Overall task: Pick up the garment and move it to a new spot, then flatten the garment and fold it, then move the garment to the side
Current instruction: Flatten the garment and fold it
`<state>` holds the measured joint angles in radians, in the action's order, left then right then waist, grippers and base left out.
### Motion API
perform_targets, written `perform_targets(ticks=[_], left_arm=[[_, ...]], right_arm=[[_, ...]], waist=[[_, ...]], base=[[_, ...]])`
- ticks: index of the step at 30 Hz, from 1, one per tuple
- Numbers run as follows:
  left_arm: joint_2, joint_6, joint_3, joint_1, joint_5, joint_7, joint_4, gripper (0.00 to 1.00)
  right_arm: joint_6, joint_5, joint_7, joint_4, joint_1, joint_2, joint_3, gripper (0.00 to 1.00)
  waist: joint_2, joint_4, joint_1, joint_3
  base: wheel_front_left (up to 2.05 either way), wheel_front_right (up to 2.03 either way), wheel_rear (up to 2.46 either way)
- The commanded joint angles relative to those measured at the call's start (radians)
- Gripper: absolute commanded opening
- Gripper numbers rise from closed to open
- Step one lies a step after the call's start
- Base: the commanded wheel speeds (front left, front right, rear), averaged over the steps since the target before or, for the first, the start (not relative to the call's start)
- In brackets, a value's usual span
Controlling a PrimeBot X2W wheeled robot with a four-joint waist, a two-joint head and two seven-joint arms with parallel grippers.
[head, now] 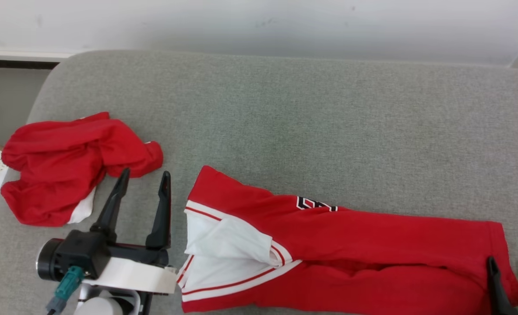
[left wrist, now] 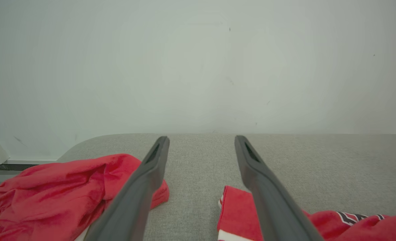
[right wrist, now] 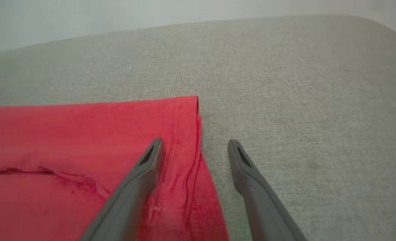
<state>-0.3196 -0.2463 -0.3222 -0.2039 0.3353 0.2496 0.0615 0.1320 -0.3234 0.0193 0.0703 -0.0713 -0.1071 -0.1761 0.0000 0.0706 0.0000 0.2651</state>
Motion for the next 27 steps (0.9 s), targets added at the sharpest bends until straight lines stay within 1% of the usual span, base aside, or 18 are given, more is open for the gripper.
perform_targets(ticks=[1,4,8,9,10,11,14,17,20,27], left_arm=[[0.005,0.004,0.002,-0.011,0.003,0.008,-0.005,1.00],[0.010,0.007,0.005,-0.017,0.005,0.008,-0.013,1.00],[0.020,0.008,0.009,-0.018,0.009,0.013,-0.024,1.00],[0.022,0.010,0.011,-0.017,0.011,0.013,-0.027,1.00],[0.023,0.011,0.012,-0.016,0.012,0.014,-0.029,1.00],[0.024,0.012,0.014,-0.016,0.012,0.015,-0.031,1.00],[0.029,0.012,0.019,-0.011,0.010,0.014,-0.035,1.00],[0.033,0.010,0.025,-0.001,0.008,0.015,-0.036,1.00],[0.035,0.013,0.028,0.002,0.003,0.016,-0.036,1.00],[0.039,0.017,0.034,0.010,-0.004,0.016,-0.036,1.00]], right_arm=[[-0.003,-0.013,-0.008,0.027,0.015,-0.013,-0.004,1.00],[-0.003,-0.034,0.001,0.116,0.030,-0.020,0.022,1.00],[0.002,-0.076,0.038,0.197,0.027,-0.023,0.114,0.99],[0.003,-0.089,0.047,0.205,0.025,-0.020,0.140,0.60],[0.005,-0.098,0.060,0.212,0.020,-0.022,0.164,0.26],[0.005,-0.111,0.065,0.214,0.016,-0.022,0.182,0.00],[0.005,-0.134,0.052,0.190,0.014,-0.035,0.194,0.00],[0.003,-0.132,0.020,0.145,0.024,-0.054,0.161,0.00],[-0.001,-0.122,0.009,0.098,0.035,-0.080,0.099,0.00],[-0.003,-0.098,0.052,0.040,0.025,-0.109,-0.092,0.00]], waist=[[0.0000,0.006,0.0000,0.006],[0.0000,0.010,0.0000,0.012],[0.0000,0.016,0.0000,0.012],[0.0000,0.017,0.0000,0.012],[0.0000,0.017,0.0000,0.011],[0.0000,0.016,0.0000,0.010],[0.0000,0.015,0.0000,0.004],[0.0000,0.011,0.0000,-0.003],[0.0000,0.007,0.0000,-0.009],[0.0000,-0.001,0.0000,-0.027]], base=[[0.00,0.00,0.00],[0.00,0.00,0.00],[0.00,0.00,0.00],[0.00,0.00,0.00],[0.00,0.00,0.00],[0.00,0.00,0.00],[0.00,0.00,0.00],[0.00,0.00,0.00],[0.00,0.00,0.00],[0.00,0.00,0.00]])
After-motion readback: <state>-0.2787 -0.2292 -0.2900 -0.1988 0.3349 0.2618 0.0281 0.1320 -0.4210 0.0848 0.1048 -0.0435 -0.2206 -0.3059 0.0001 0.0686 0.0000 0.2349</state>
